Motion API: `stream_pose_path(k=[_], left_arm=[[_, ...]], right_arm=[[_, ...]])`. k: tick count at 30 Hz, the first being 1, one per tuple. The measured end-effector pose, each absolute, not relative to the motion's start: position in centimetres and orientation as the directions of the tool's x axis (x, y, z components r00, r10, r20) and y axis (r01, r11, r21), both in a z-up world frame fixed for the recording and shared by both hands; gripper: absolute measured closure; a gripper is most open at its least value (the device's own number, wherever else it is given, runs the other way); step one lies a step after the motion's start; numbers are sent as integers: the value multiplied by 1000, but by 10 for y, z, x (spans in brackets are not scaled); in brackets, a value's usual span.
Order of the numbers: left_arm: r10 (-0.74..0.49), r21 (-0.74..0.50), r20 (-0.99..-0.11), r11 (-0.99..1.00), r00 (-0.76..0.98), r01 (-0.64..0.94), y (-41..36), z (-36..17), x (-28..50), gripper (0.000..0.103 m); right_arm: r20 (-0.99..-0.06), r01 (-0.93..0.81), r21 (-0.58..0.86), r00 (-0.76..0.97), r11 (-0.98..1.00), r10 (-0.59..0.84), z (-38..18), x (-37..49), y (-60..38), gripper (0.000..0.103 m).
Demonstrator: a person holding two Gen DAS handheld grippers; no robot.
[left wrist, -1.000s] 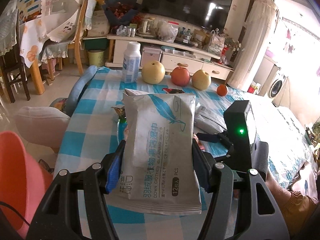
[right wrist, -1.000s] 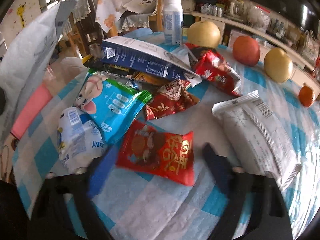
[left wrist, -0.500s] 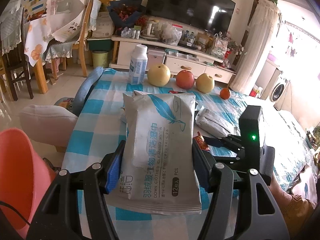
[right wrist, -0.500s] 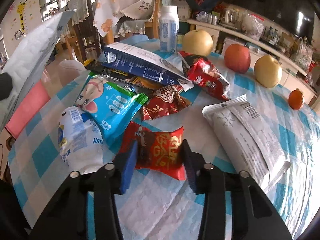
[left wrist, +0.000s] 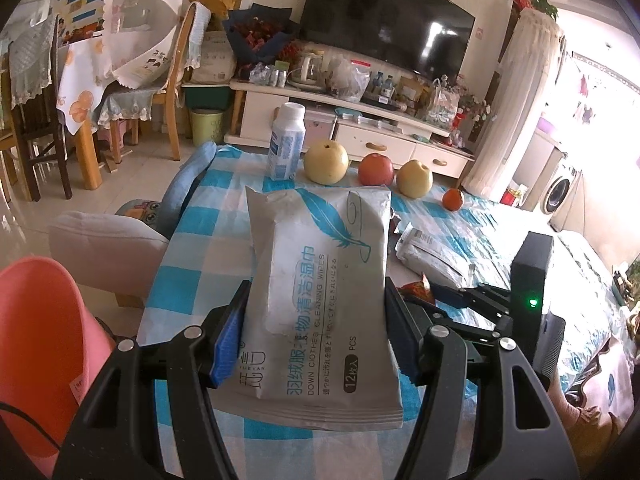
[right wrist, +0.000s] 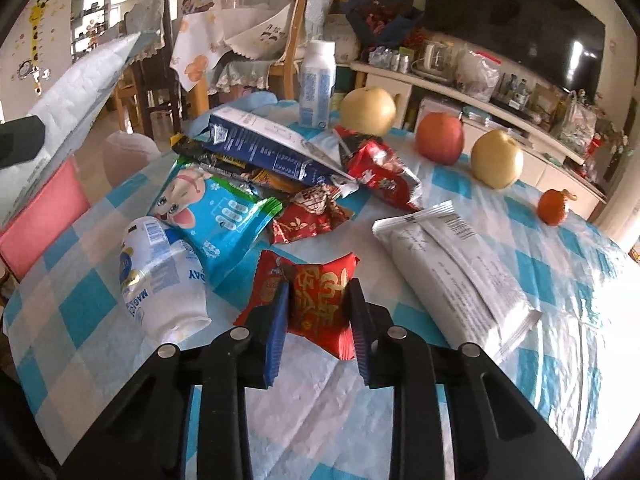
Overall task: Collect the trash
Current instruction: 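Carry both packets over the pink bucket and open both tools to drop them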
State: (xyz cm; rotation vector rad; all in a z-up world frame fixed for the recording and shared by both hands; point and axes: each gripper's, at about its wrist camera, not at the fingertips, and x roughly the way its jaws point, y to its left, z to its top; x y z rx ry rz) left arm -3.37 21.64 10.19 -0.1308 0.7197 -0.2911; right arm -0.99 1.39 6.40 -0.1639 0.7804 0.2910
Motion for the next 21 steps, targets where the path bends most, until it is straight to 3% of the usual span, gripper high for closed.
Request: stream_pose_path(k=[12, 21], left_arm=[[-261, -213, -585, 963, 768, 165, 238, 120, -45, 39], [-113, -233, -541, 972, 834, -19, 307, 136, -59, 39]], right_arm=[[-607, -317, -5, 755, 949, 249, 124, -42, 23, 74], [-547, -489, 20, 724, 872, 419, 174, -65, 107, 74]])
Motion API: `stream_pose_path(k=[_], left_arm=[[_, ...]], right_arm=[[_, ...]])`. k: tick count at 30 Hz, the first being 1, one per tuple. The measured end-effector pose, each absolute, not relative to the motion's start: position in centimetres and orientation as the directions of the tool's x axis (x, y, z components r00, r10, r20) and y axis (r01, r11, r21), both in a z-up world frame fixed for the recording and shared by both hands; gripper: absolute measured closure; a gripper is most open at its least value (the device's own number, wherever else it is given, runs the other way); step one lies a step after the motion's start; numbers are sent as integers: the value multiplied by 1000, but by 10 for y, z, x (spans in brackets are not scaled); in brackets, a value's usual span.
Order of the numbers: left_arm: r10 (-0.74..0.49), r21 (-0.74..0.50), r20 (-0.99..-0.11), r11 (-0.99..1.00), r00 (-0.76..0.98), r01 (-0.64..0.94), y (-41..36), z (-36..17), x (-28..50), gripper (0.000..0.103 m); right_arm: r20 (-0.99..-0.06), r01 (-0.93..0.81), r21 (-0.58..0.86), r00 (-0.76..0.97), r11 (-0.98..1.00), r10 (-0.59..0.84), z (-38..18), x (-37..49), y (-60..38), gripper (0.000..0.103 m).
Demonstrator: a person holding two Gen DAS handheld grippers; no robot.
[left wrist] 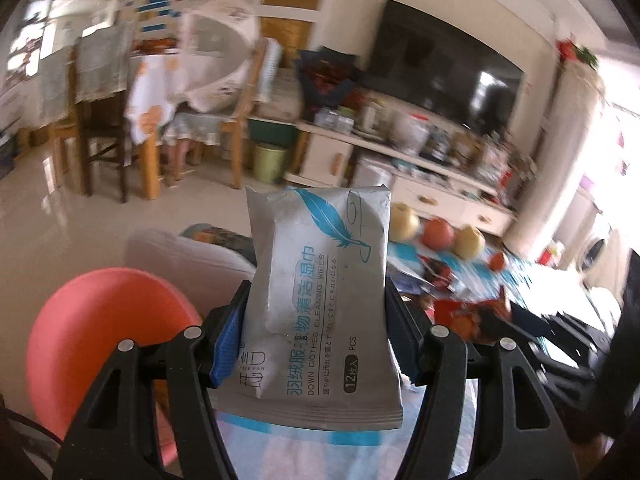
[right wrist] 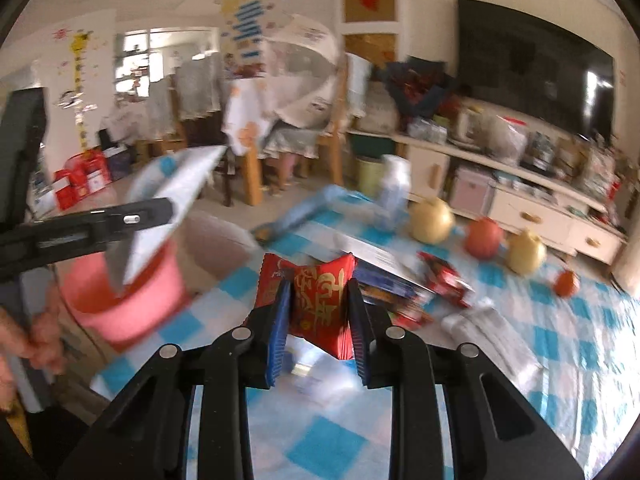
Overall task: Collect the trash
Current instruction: 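Carry both packets over the pink bucket and open both tools to drop them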
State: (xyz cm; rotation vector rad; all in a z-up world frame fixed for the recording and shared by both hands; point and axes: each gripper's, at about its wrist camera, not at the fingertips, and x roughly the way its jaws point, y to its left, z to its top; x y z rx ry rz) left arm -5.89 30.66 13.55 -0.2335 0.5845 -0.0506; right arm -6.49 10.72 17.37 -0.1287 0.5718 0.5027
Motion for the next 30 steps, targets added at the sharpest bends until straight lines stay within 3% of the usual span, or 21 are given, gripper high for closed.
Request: stream_pose_path(k=[11, 13, 15, 17, 19, 20, 30], left_arm=[[131, -340, -601, 851, 788, -401, 427, 116, -68, 39], [175, -333, -621, 823, 764, -460, 441, 112, -68, 32], [200, -337, -623, 804, 756, -490, 450, 109, -71, 28], [216, -346, -631, 782, 745, -519, 460, 105, -72, 17], [230, -341, -641, 769, 732, -541, 468, 103, -73, 16], [239, -336, -643, 765, 727, -549, 469, 103, -74, 15], [253, -301, -530, 836, 809, -459, 439, 118, -74, 11]], right_arm=[[-593, -719, -73, 589, 691, 550, 173, -75, 267, 74], [-609, -736, -85, 572, 672, 549, 164, -72, 287, 72], [-628, -748, -98, 558, 657, 543, 150, -66, 306, 68], [-633, -767, -81, 533, 637, 562, 138, -65, 313, 58], [-613, -742, -101, 571, 662, 546, 133, -72, 308, 25], [-602, -734, -102, 583, 671, 546, 134, -74, 304, 16], [-610, -614, -42, 640, 788, 466, 133, -73, 233, 9]])
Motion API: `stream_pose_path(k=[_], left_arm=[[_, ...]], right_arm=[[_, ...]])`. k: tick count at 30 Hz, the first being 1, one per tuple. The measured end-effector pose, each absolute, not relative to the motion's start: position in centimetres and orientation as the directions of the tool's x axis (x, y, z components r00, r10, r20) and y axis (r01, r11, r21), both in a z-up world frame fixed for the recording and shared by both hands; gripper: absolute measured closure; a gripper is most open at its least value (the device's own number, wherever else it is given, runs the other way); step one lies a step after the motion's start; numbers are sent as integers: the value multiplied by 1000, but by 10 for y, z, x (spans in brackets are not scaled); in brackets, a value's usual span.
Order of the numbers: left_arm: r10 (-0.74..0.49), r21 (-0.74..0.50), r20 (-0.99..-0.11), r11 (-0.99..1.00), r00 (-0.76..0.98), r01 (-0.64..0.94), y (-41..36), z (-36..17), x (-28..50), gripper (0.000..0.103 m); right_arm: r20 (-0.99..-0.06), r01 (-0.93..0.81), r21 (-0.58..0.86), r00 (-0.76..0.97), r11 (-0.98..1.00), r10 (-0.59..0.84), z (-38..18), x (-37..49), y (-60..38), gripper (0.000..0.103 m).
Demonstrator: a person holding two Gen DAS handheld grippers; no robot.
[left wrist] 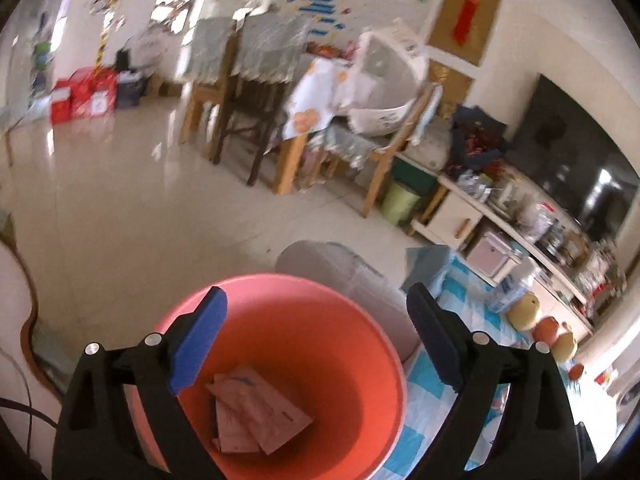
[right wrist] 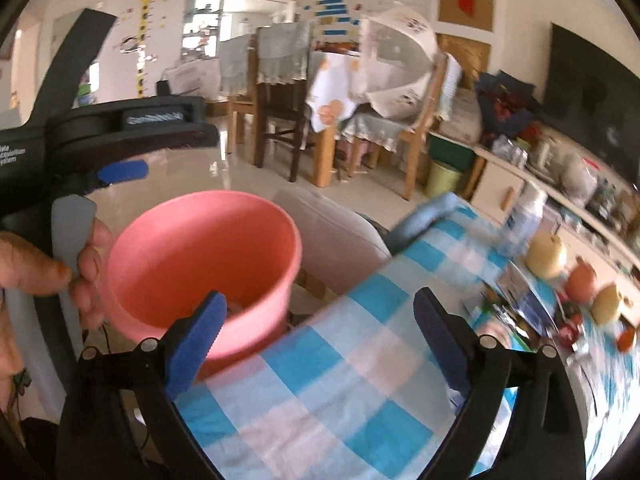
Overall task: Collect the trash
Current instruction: 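Carry both packets over the pink bucket and open both tools to drop them, then move both tools back toward the remaining snacks on the table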
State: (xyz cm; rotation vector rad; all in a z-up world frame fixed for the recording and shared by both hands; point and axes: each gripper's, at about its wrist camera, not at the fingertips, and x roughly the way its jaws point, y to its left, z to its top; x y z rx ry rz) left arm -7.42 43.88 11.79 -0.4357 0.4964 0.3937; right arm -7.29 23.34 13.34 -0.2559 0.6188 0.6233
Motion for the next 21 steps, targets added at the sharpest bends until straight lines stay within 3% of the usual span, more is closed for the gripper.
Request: stream_pose_path(k=[11, 21], left_arm=[[245, -140, -512, 922, 823, -361, 377, 134, -60, 10], [172, -153, -472, 950, 865, -273, 353, 139, -59, 10]], right_arm=[[-629, -548, -25, 659, 836, 413, 130, -89, 172, 8], [-610, -514, -4, 681, 858, 405, 127, -98, 141, 7]])
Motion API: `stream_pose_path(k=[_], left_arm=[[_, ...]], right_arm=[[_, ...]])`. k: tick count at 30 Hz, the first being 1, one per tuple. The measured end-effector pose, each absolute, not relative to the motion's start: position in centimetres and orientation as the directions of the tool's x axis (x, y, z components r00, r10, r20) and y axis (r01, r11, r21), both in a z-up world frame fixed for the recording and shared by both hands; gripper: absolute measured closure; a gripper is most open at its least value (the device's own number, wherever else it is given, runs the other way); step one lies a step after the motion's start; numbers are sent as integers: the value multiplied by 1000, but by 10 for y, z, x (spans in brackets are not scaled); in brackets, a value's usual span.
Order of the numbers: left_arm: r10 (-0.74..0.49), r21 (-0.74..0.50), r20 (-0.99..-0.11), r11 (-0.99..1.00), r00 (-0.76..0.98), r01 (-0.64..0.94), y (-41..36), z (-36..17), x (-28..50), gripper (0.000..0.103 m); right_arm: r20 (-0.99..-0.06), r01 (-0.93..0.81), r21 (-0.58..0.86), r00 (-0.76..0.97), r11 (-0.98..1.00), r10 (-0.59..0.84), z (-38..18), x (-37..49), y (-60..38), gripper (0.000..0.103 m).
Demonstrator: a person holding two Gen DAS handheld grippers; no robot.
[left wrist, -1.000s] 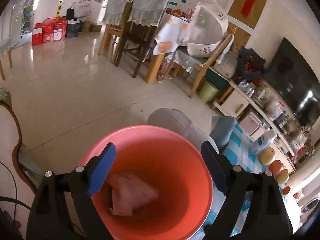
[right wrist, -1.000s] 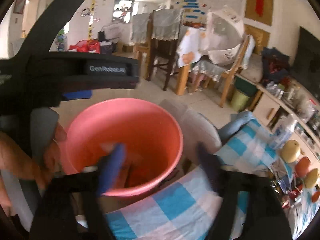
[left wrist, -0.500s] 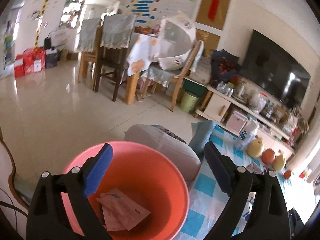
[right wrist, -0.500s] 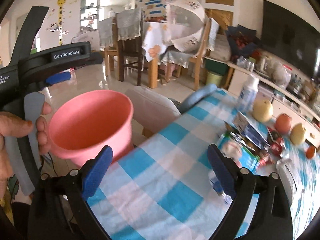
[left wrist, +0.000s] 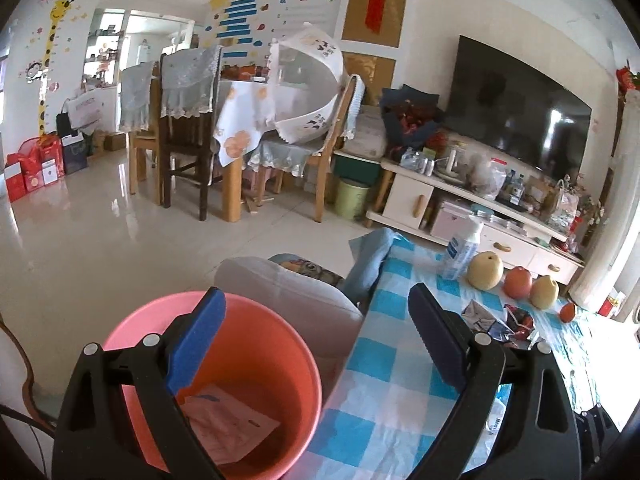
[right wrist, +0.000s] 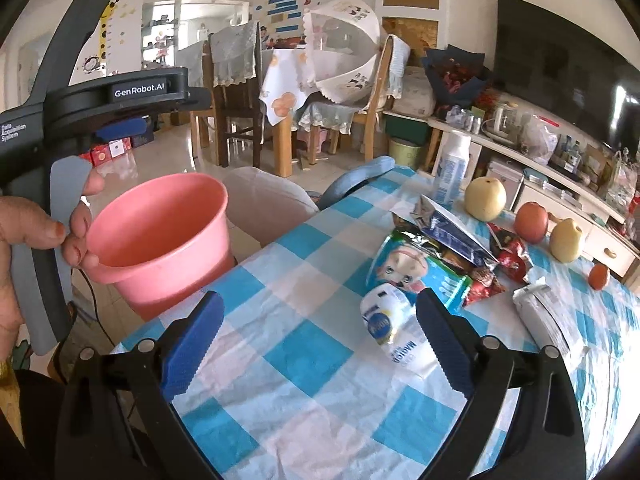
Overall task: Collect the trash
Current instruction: 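Move both tools back toward the remaining snacks on the table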
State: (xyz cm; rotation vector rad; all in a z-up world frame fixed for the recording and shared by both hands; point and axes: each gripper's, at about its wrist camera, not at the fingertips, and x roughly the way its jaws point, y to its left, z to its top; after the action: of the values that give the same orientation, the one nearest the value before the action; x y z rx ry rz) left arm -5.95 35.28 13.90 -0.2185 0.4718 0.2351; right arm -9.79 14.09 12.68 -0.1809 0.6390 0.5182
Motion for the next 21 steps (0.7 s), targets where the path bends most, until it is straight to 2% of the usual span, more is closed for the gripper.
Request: stream_pose_path(k=[8, 21], left_arm=[[181, -46, -481, 972, 858, -231, 323, 133, -51, 10], [164, 44, -489, 986, 857, -163, 276, 127, -42, 10]], right_arm=[[-603, -489, 34, 685, 872, 408, 126, -94, 114, 7], [-593, -450, 77, 697, 890, 404, 124, -87, 63, 6]])
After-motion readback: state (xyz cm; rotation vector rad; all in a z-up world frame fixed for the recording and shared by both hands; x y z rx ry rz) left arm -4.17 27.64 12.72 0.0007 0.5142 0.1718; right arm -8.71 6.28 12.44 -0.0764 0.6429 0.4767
